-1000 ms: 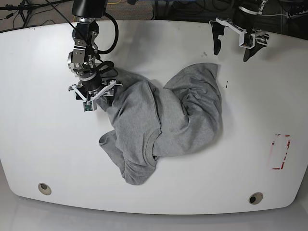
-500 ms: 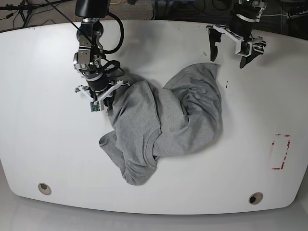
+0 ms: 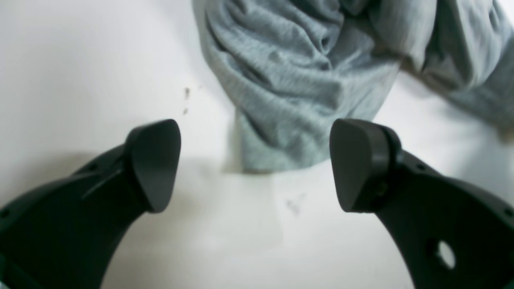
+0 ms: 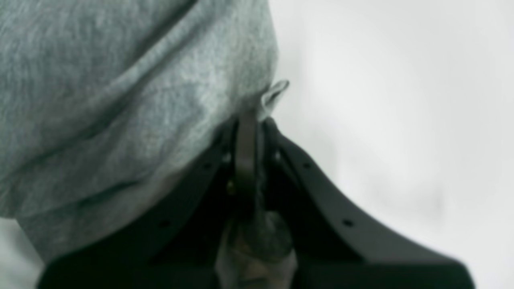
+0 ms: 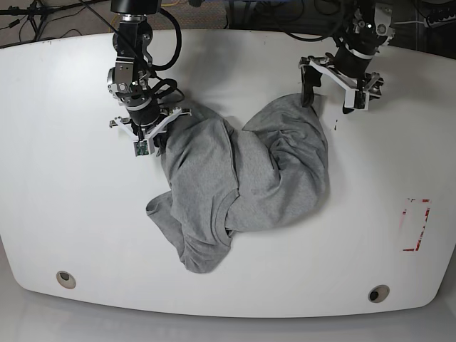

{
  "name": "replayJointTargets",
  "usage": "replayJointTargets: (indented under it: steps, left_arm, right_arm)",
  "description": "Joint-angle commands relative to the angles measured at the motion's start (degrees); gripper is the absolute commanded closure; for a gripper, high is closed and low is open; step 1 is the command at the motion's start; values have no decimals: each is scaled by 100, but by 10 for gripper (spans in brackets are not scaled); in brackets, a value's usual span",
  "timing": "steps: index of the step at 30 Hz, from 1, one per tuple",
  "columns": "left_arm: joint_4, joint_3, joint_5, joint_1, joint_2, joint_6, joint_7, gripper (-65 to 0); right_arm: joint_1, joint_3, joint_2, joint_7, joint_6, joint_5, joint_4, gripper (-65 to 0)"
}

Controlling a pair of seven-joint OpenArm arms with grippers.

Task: Fold the T-shirt properly
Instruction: 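Lower the left gripper onto the opposite shirt edge and grasp it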

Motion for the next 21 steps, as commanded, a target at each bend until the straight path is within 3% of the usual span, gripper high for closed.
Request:
replayJointTargets:
  steps: [1,21]
  left_arm:
    - [-25,-16,-135,-133,-26,0,135,-554]
    - [-1071,310,-143,-528,-193,0,205,-554]
  right_arm:
    - [-37,9,15,-37,17,-39,200,0]
    - [-196,35,15,-37,17,-39,552,0]
